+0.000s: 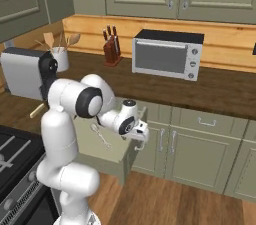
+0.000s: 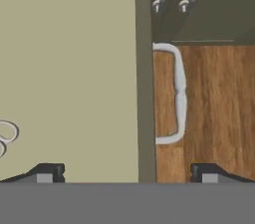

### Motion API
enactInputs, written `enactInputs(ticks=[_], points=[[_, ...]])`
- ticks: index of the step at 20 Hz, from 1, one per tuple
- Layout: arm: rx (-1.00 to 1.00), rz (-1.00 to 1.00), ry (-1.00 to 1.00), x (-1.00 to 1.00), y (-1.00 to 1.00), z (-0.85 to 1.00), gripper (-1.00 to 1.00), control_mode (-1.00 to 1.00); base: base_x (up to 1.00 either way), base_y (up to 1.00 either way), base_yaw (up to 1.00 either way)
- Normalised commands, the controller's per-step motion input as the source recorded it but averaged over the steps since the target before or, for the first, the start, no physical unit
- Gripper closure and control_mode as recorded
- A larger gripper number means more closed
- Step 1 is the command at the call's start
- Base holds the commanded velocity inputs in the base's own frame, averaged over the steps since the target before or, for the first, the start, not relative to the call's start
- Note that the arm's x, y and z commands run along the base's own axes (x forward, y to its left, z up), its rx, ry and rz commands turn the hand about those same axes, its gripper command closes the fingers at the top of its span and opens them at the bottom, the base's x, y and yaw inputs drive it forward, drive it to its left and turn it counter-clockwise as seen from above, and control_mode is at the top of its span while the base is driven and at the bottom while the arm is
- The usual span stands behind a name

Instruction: Pick the tongs from the drawer and place it on the counter.

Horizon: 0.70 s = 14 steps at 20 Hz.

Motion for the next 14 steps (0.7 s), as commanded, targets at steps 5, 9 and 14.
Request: enactInputs(ticks=[5, 9, 14], points=[[0.02, 0.04, -0.08, 0.00, -1.00, 0.13, -1.00, -1.00, 0.00, 0.00, 0.00], [0.19, 0.11, -0.10, -0.10, -0.32, 0.98, -1.00, -1.00, 0.00, 0.00, 0.00], [0.18, 0.13, -0.05, -0.19, 0.12, 1.00, -1.00, -1.00, 0.00, 0.00, 0.00]])
